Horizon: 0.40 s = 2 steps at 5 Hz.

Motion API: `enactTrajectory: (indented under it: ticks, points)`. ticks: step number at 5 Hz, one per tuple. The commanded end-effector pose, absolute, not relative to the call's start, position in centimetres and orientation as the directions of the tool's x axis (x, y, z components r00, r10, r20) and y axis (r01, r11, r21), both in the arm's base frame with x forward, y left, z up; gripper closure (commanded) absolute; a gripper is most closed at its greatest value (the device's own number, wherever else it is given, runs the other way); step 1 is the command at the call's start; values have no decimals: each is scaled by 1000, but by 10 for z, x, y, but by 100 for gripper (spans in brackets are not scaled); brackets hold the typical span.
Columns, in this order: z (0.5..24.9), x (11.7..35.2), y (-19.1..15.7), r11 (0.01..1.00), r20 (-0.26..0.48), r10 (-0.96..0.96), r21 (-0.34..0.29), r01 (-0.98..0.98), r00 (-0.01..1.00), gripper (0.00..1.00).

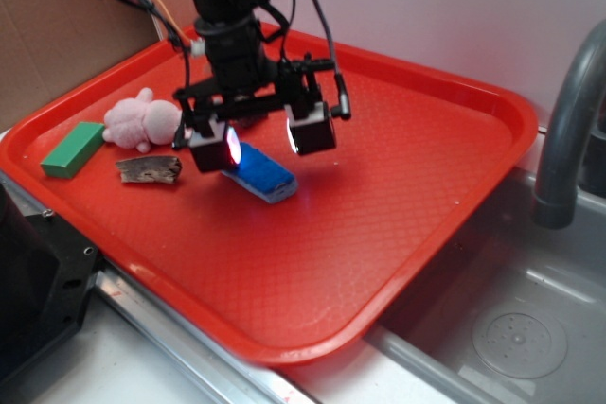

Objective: Grab the blue sponge.

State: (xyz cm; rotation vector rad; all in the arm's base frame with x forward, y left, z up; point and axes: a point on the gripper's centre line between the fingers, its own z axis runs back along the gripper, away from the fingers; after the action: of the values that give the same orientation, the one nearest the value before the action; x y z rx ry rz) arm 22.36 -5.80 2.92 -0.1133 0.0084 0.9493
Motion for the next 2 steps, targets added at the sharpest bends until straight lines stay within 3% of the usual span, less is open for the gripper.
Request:
enactTrajectory:
  ticks: [1,2]
  points:
    - [5,222,-35,460,-58,886,-31,-887,461,59]
    - [26,212,-30,529,-16,847,-62,-846,531,100]
